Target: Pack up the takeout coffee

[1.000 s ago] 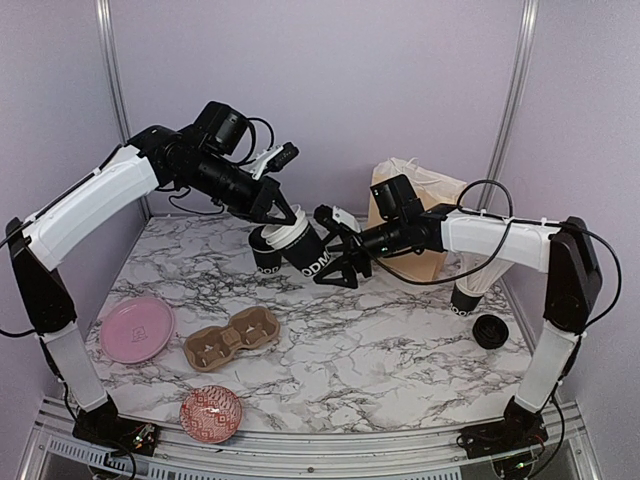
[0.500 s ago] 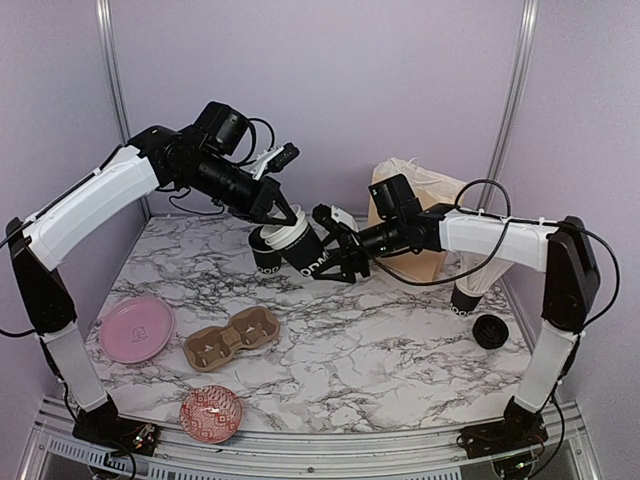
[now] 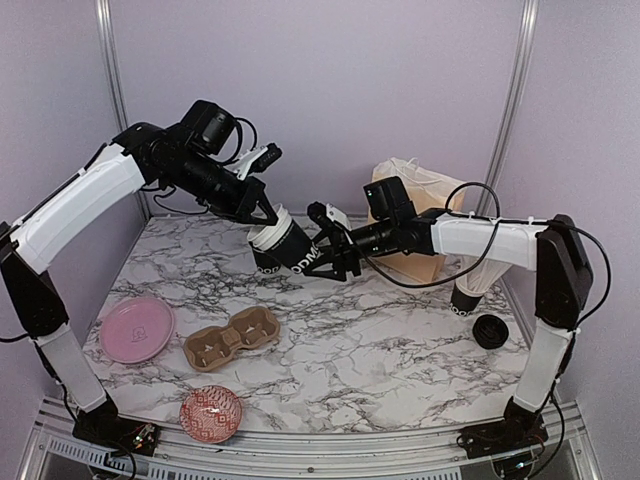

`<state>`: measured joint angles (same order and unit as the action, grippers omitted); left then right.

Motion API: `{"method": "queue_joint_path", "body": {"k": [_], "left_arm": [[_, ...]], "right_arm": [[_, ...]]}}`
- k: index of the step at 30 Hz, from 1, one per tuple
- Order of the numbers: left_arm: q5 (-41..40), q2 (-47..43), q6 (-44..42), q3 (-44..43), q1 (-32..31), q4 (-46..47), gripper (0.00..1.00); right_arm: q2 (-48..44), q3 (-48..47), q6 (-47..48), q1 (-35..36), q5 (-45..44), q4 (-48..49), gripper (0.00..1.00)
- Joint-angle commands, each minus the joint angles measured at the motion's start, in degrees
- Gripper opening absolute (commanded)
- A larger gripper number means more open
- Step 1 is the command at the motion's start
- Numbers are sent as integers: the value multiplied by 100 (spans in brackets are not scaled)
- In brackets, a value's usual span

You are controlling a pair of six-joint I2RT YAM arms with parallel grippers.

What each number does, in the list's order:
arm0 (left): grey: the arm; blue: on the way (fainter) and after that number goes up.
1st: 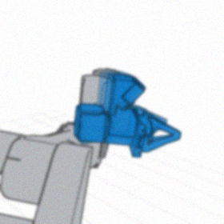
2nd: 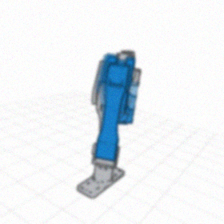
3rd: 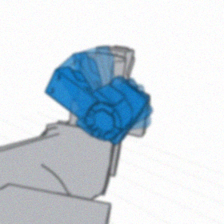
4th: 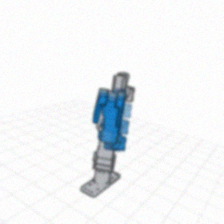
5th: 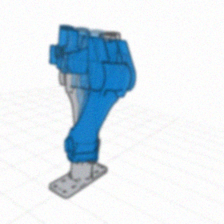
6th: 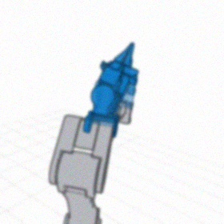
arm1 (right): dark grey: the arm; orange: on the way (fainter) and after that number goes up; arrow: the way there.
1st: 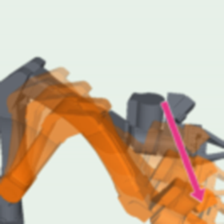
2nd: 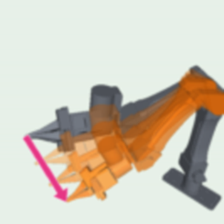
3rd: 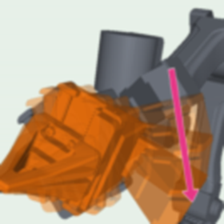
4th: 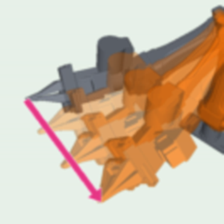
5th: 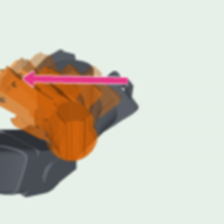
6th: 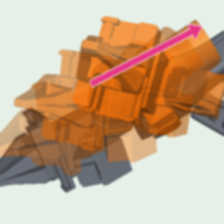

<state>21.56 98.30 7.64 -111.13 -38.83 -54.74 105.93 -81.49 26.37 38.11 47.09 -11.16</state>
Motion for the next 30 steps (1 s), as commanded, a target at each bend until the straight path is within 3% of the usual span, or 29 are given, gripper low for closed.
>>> {"method": "queue_joint_path", "body": {"k": [1, 10, 17, 24, 30], "left_arm": [[-1527, -527, -53, -435, 306, -171, 0], [-1865, -667, -53, -488, 315, -318, 0], [-1766, -717, -66, -492, 339, -302, 0], [-1559, -830, 43, -766, 358, -235, 0], [-1618, -787, 143, -821, 367, -143, 0]], "right_arm": [[242, 230, 275, -54, 17, -737, 48], [164, 223, 707, -169, 353, -1124, 47], [-50, 335, 1373, -197, 1132, -1720, 46], [-137, 661, 1173, -254, 1086, -1417, 45], [-131, 845, -111, -582, 1456, -484, 46]]}}
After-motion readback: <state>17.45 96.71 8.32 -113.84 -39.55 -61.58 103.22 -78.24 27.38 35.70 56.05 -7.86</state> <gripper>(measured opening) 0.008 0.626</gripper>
